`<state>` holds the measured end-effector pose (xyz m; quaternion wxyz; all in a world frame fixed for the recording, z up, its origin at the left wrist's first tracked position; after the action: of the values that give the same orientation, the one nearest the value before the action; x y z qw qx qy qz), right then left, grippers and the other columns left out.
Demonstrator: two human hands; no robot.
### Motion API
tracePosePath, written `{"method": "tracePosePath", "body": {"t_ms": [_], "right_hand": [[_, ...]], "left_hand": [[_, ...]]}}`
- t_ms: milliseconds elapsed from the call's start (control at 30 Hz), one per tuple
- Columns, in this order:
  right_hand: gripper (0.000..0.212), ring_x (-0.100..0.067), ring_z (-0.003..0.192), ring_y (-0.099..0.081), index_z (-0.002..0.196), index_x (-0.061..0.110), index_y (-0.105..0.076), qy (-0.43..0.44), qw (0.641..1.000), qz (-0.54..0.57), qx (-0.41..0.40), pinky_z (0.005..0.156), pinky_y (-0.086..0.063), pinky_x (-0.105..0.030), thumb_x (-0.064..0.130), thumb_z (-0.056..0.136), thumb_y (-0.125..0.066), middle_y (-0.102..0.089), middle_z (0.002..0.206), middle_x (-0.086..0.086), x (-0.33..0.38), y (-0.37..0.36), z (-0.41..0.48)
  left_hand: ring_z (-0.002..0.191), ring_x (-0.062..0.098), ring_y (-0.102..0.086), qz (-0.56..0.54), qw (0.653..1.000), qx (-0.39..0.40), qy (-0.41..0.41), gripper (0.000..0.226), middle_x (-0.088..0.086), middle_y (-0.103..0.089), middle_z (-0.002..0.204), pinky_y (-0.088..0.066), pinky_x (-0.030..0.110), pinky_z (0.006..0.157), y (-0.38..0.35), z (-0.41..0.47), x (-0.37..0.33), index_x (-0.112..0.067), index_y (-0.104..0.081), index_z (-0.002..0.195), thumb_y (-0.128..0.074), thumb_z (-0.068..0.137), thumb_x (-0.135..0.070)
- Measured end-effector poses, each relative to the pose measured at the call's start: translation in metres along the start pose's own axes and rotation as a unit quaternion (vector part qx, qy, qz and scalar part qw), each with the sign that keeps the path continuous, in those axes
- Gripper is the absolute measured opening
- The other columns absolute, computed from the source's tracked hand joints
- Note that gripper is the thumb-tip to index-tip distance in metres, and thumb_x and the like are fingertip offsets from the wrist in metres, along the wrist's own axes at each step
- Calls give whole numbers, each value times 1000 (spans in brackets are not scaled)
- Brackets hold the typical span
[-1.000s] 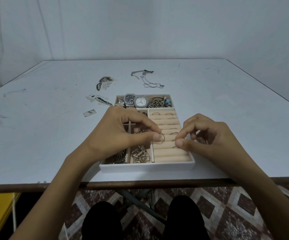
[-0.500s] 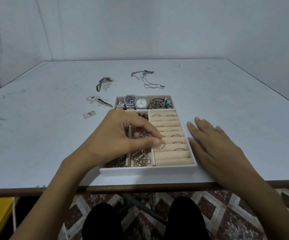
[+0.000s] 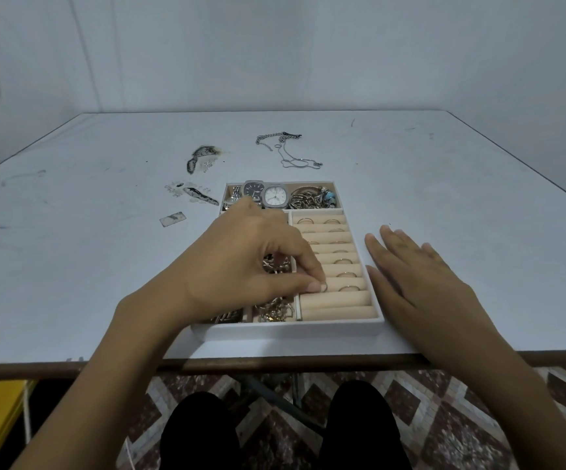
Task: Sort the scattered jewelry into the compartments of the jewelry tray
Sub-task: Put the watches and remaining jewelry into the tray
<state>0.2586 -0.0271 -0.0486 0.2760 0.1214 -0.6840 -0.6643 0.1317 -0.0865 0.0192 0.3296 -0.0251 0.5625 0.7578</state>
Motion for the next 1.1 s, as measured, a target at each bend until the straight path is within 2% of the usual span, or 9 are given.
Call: {"method": "tracePosePath", "body": {"t_ms": [33,167,233,400,600,800,967,1033,1100], "right_hand": [[58,-5,147,5,153,28,-6,0,1000,0,0,114,7,-22,45,98,-13,2,161,7,0,0,0],[60,-5,147,5,153,29,-5,-5,1000,8,8,116,6,-23,48,96,-10,3,161,8,0,-1,0],[66,-5,147,5,153,29,-5,-4,1000,8,8,116,6,-24,51,91,-4,3,161,8,1,-1,0],[62,-6,147,5,153,29,-5,-6,1000,5,7,115,6,-23,49,94,-9,2,161,8,0,0,0],[58,-5,147,5,153,29,-5,-7,1000,4,3,116,6,-23,46,98,-13,3,161,8,0,0,0],[57,-5,147,6,152,30,-3,-8,1000,-2,7,115,6,-23,46,99,-14,4,161,9,-1,-1,1],[57,-4,147,8,152,31,-2,-8,1000,1,17,114,8,-21,46,98,-14,6,161,10,-1,-2,1],[58,-3,146,7,152,32,-4,-5,1000,10,24,115,6,-22,47,98,-16,5,161,11,0,-1,1],[57,-4,147,-1,152,34,-11,-4,1000,14,23,117,-3,-23,48,98,-22,-3,160,13,0,6,2]], "left_hand": [[77,6,-61,6,1000,6,-5,18,-19,-71,77,-29,20,83,0,0,-1,-35,-76,83,-66,77,-50],[77,-5,-55,38,998,37,-24,12,-22,-70,80,-23,4,79,-4,3,-8,-36,-76,84,-68,79,-44],[77,-4,-56,43,997,51,-26,11,-21,-71,80,-24,1,78,-5,5,-9,-35,-77,85,-68,79,-40],[76,5,-65,12,999,47,7,12,-16,-73,79,-34,7,74,-5,4,2,-32,-76,87,-67,80,-36],[76,5,-65,14,999,49,3,11,-16,-73,80,-35,11,74,-6,4,2,-33,-76,86,-69,79,-37],[77,4,-67,11,999,43,-3,12,-16,-73,80,-34,8,74,-6,5,4,-31,-77,87,-69,79,-36],[78,8,-64,-52,999,0,5,12,-14,-72,80,-41,14,74,5,3,12,-22,-77,90,-70,82,-28],[80,8,-63,-109,992,-36,45,13,-12,-70,80,-42,11,73,17,0,27,-18,-77,91,-71,82,-25],[82,5,-62,-154,981,-75,90,11,-8,-71,82,-41,8,74,30,-3,45,-17,-76,91,-72,82,-22]]}}
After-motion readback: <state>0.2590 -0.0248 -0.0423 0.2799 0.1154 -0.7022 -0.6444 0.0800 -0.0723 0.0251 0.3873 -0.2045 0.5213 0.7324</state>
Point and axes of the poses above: each hand's wrist, its own z-axis towards the middle knuckle, its own y-axis out of the back of the hand, x = y × z, the point moved 10 cm from there along z, towards the middle knuckle
